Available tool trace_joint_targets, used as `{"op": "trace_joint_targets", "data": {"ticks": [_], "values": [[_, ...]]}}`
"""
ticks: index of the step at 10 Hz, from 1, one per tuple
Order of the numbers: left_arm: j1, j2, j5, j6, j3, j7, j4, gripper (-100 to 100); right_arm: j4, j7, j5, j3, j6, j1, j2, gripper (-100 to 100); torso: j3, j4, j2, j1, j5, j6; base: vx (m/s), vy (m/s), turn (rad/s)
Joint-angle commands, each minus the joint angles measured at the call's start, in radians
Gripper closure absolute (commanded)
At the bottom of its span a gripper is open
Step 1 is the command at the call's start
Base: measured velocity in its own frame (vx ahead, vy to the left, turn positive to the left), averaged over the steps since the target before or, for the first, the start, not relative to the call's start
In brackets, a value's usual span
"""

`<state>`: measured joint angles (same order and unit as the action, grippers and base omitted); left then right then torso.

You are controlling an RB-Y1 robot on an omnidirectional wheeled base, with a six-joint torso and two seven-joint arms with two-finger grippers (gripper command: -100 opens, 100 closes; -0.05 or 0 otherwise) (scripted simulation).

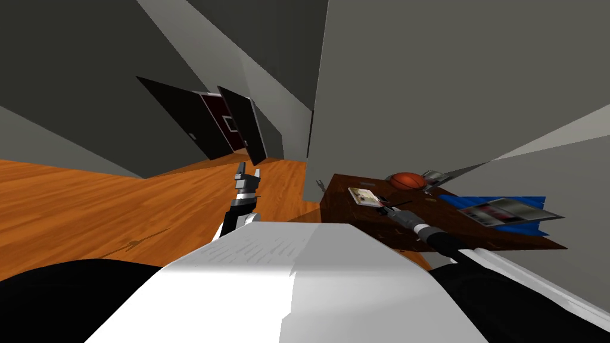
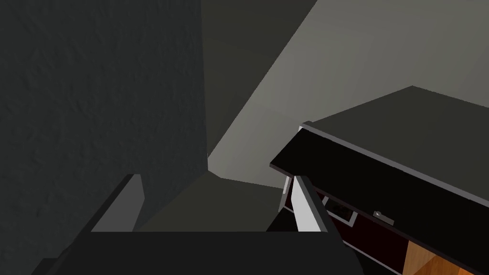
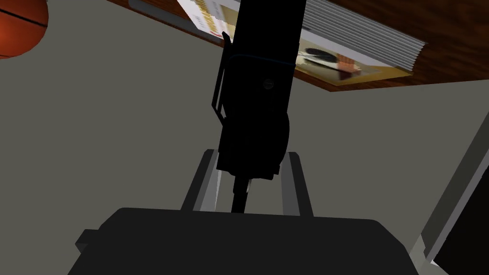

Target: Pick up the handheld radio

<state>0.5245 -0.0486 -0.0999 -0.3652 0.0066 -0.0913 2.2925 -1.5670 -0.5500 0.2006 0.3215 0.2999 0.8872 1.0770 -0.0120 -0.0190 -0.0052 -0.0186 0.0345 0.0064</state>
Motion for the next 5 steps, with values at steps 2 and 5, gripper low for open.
{"op": "trace_joint_targets", "data": {"ticks": [2, 5], "values": [[0.0, 0.0, 0.0, 0.0, 0.0, 0.0, 0.0, 0, -0.094, -0.018, -0.015, 0.062, -0.009, 0.091, -0.001, 100, -0.002, -0.001, -0.003, 0.001, 0.0, -0.001, 0.106, -0.012, -0.06], [0.0, 0.0, 0.0, 0.0, 0.0, 0.0, 0.0, 0, -0.099, -0.018, -0.015, 0.064, -0.009, 0.11, -0.001, 0, 0.001, 0.0, 0.003, 0.001, 0.001, -0.002, 0.008, 0.004, 0.011]]}}
